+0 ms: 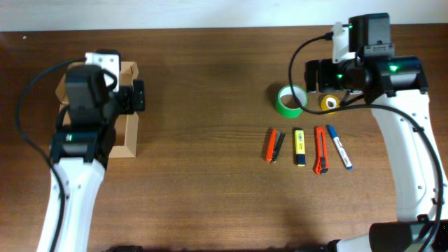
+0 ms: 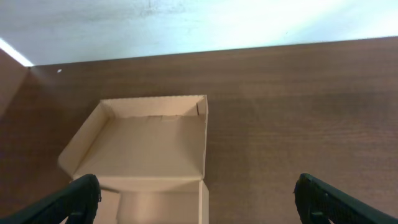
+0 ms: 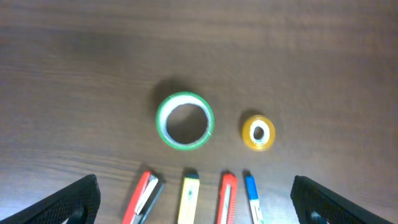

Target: Pack container

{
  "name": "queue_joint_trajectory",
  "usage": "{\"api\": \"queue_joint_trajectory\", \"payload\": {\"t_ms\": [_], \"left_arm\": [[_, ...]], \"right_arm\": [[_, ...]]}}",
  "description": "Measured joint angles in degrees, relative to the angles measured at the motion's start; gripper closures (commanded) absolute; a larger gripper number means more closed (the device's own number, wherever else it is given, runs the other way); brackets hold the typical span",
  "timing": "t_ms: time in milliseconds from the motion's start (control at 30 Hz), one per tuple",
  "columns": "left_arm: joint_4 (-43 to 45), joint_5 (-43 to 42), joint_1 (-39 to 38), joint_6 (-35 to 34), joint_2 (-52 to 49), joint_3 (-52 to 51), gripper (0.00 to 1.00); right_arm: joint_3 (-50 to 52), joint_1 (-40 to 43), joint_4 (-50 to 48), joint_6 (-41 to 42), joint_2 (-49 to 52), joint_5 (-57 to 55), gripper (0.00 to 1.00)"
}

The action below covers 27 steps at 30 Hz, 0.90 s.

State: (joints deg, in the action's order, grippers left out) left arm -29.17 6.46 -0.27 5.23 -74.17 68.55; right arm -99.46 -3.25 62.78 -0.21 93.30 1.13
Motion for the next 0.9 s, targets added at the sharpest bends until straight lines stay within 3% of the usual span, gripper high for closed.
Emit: {"api": "queue_joint_trajectory", "payload": {"t_ms": [267,467,633,900], "left_arm": [[-1.81,-0.04,0.42,0.81,-4.33,1.14,0.0],[-7.89,-0.44,4.07,0.76,-5.62,1.66,0.0],[-13.16,-0.92,6.34,0.74,-10.58,2.89,0.06],[-24.26,-2.62,7.17,0.76,-22.93,15.58,0.1]], "right_arm": [[-0.09,6.4,4.5,2.1,3.48,-0.83,0.01],[-0.09,9.79,4.55,3.04,5.03,-0.96,0.01],[-0.09,12.02,4.52,3.19,5.18,-1.14,0.01],[-0.09,12.76,4.52,3.19,5.18,-1.16,0.01]]}}
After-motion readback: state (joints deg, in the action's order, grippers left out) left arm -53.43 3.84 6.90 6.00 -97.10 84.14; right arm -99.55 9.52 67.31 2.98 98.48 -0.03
